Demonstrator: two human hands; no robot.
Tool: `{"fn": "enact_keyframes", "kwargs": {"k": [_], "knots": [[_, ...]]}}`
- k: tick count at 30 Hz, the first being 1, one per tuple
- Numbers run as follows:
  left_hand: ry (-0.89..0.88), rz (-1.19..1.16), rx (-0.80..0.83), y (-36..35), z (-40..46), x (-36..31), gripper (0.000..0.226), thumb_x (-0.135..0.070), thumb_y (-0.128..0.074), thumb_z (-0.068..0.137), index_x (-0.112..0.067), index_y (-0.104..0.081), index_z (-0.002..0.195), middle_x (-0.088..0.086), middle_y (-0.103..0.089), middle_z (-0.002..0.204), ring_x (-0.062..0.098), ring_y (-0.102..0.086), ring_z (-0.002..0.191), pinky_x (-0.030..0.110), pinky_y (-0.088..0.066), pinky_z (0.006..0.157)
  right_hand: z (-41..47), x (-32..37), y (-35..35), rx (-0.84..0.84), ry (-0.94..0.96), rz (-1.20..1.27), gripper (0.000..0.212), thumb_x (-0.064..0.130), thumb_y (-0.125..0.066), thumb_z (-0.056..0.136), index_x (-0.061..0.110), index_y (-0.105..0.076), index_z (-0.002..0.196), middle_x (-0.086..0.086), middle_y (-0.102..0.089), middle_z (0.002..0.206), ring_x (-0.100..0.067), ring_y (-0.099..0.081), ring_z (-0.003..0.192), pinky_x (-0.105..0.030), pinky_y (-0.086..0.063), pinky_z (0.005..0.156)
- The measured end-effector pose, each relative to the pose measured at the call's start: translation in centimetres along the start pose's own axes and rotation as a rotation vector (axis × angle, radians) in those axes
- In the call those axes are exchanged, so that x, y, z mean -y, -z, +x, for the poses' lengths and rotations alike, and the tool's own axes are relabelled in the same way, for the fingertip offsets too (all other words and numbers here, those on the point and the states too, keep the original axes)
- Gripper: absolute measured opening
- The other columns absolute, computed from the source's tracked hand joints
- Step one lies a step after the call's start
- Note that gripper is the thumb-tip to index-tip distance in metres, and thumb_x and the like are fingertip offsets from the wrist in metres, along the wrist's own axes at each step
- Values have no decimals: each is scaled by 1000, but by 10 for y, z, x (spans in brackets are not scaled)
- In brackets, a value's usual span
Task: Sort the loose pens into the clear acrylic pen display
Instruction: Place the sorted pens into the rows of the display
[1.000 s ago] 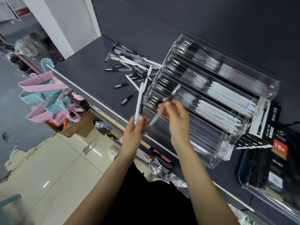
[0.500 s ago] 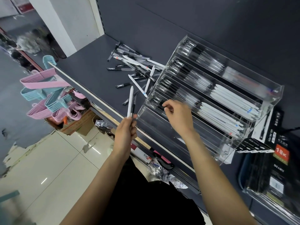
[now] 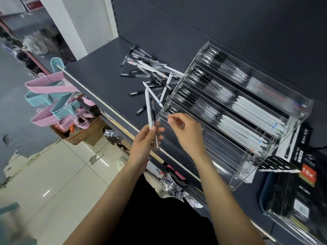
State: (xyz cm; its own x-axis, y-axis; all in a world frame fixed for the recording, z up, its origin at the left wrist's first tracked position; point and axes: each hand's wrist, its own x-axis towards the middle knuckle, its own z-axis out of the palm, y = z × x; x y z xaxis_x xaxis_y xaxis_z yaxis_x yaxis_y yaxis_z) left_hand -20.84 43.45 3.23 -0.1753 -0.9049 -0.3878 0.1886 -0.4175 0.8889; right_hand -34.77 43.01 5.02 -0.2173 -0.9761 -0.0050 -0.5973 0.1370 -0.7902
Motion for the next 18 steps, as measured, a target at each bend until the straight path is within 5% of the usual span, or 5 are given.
{"fn": "enact_keyframes", "kwargs": {"k": [3,7,9,14,18], "knots": [[-58,113,60,-10,-3,3,23,-18,-41,102,-8,-59,112,-9,-67,80,6,-62,72,21,-49,66,-5,11,-4,88,-91,167,16,27,-62,89,17,-65,102,8,-64,94,4,-57,81,-5,-44,67],[-116,127,134,-23,-8,3,24,-16,-38,102,-2,-55,112,-2,-63,80,8,-64,73,29,-50,71,-7,11,2,36,-229,417,7,23,-59,91,19,-63,96,3,-68,91,-11,-65,86,-35,-56,79],[-127,86,96,-22,-7,2,23,-19,-37,102,-6,-51,116,-5,-70,93,11,-67,86,23,-52,76,-5,7,19,-56,-255,435,10,22,-55,93,18,-63,97,1,-68,92,-15,-65,88,-35,-54,83],[-43,-51,-41,-2,3,-5,15,-15,-37,103,-10,-47,112,3,-72,106,15,-69,96,23,-54,81,8,-12,49,-77,28,-444,28,24,-53,95,16,-62,121,-3,-67,108,-16,-63,92,-28,-53,74],[-18,-3,-89,4,7,-4,15,-16,-46,99,-16,-60,102,-3,-69,103,11,-64,93,24,-51,82,22,-19,31,21,158,-675,28,23,-56,94,20,-62,121,-1,-69,110,-18,-66,94,-26,-52,67]]}}
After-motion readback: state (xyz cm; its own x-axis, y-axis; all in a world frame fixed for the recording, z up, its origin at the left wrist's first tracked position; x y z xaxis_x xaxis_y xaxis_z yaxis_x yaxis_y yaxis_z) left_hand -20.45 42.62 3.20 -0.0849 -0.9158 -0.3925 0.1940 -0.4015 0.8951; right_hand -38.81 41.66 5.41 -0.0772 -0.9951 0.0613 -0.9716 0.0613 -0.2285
